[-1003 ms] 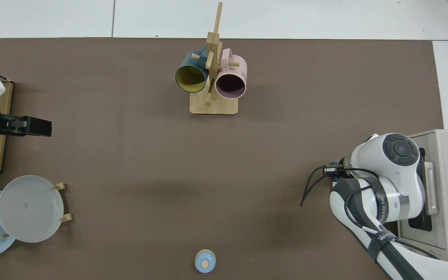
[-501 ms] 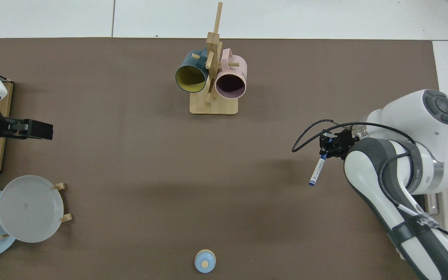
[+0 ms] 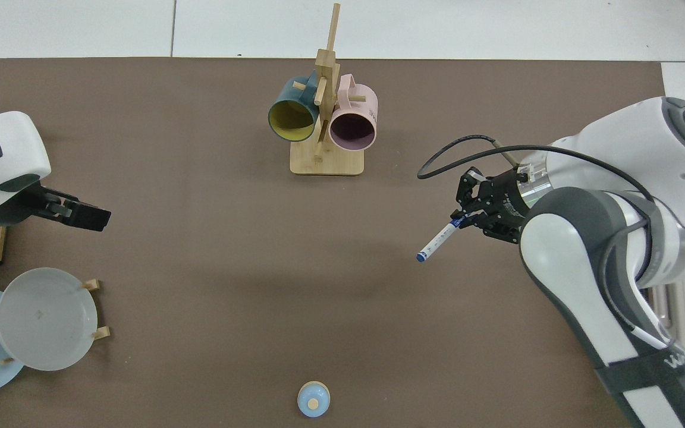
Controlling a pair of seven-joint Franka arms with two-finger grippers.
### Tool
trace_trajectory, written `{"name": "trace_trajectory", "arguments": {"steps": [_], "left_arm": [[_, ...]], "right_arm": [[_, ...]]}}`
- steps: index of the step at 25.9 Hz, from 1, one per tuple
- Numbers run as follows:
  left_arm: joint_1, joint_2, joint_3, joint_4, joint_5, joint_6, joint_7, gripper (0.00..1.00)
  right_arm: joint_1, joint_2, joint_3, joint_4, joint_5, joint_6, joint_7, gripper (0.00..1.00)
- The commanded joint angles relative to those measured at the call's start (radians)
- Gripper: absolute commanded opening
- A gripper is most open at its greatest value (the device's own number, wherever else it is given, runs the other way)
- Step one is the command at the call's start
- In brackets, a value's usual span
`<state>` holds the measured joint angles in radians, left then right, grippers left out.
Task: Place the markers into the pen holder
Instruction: 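Carry the marker toward the middle while the left gripper reaches in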
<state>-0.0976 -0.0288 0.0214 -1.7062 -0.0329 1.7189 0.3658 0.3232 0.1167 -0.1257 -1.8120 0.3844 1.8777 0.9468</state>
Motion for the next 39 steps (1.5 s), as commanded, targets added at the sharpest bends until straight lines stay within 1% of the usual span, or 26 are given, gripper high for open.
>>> {"name": "trace_trajectory", "arguments": {"steps": [1,7,10,12,14,17,20,24,28,31,33,37,39], "left_arm": [[-0.017,-0.019,-0.003,-0.035,-0.025,0.028,0.302,1.00],[-0.071,-0.019,-0.004,-0.039,-0.024,0.024,0.540,1.00],[-0.100,-0.014,-0.004,-0.039,-0.025,0.025,0.643,1.00],[-0.103,-0.014,-0.008,-0.053,-0.030,0.012,0.697,1.00],[-0.106,-0.019,-0.015,-0.067,-0.062,0.007,0.728,1.00],[-0.108,-0.020,-0.023,-0.067,-0.142,0.004,0.775,1.00],[-0.109,-0.020,-0.055,-0.067,-0.185,0.010,0.866,1.00],[-0.109,-0.046,-0.080,-0.110,-0.228,0.010,0.894,1.00],[-0.109,-0.097,-0.072,-0.177,-0.324,0.008,0.897,1.00],[-0.109,-0.128,-0.075,-0.219,-0.334,0.016,0.881,1.00],[-0.113,-0.135,-0.080,-0.227,-0.335,0.025,0.872,1.00],[-0.114,-0.137,-0.083,-0.227,-0.347,0.028,0.864,1.00],[-0.114,-0.143,-0.083,-0.227,-0.360,0.027,0.869,1.00]], "right_arm": [[0.045,0.017,-0.002,0.068,0.083,-0.022,0.176,0.00],[0.086,0.015,0.000,0.089,0.169,-0.009,0.317,0.00],[0.103,0.014,0.000,0.089,0.202,-0.003,0.372,0.00],[0.128,0.012,0.001,0.089,0.211,0.003,0.403,0.00],[0.168,0.009,0.000,0.089,0.215,0.030,0.446,0.00],[0.200,0.008,0.000,0.089,0.223,0.098,0.504,0.00],[0.224,0.008,0.000,0.089,0.225,0.116,0.544,0.00],[0.249,0.008,0.000,0.089,0.229,0.119,0.609,0.00],[0.272,0.004,0.003,0.085,0.235,0.155,0.624,0.00],[0.295,0.009,0.008,0.083,0.237,0.165,0.665,0.00],[0.303,0.009,0.008,0.083,0.237,0.179,0.681,0.00],[0.304,0.012,0.008,0.083,0.278,0.182,0.702,0.00],[0.304,0.017,0.008,0.083,0.284,0.187,0.737,0.00]]}}
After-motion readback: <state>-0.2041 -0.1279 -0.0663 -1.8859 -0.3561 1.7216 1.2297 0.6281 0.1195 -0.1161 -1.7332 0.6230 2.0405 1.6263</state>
